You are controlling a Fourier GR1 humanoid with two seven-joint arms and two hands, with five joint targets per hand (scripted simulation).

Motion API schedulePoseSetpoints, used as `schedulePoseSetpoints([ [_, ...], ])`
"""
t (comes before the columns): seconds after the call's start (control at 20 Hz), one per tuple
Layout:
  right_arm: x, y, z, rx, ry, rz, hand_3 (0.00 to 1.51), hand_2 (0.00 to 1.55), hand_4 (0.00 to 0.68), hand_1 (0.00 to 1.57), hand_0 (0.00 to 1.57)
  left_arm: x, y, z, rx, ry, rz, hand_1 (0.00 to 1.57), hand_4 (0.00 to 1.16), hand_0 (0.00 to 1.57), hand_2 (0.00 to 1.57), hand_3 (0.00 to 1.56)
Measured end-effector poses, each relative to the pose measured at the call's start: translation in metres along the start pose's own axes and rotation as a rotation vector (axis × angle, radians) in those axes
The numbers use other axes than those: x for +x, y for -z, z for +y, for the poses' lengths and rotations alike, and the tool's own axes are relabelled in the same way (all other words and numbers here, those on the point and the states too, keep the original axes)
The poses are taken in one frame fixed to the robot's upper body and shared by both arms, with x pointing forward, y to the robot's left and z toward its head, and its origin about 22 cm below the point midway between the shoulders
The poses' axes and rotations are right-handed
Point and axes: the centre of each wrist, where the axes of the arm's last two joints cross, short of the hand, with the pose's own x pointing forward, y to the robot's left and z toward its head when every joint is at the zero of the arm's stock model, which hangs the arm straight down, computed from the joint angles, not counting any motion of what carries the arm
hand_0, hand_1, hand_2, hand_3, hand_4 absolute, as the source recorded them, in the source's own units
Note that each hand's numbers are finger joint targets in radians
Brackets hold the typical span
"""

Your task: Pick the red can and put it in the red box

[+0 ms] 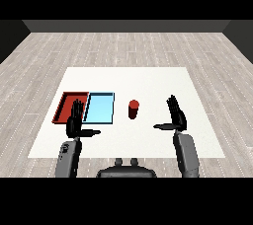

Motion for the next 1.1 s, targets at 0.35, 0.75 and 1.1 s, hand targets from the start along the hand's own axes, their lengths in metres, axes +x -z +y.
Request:
schedulePoseSetpoints([
  [0.35,-0.011,0.024,0.017,0.013,0.022,0.028,0.00,0.00,0.000,0.00,0.00,0.002,-0.002,0.008,0.007,-0.010,-0.012,0.00,0.00,0.00,0.00,0.00],
  [0.75,-0.031,0.035,0.042,0.014,0.118,0.080,0.00,0.00,0.000,0.00,0.00,0.000,0.002,0.004,0.017,-0.007,-0.008,0.00,0.00,0.00,0.00,0.00],
  [1.1,-0.053,0.039,0.053,0.005,0.154,0.103,0.00,0.00,0.000,0.00,0.00,-0.002,0.003,-0.002,0.028,-0.008,-0.005,0.00,0.00,0.00,0.00,0.00],
])
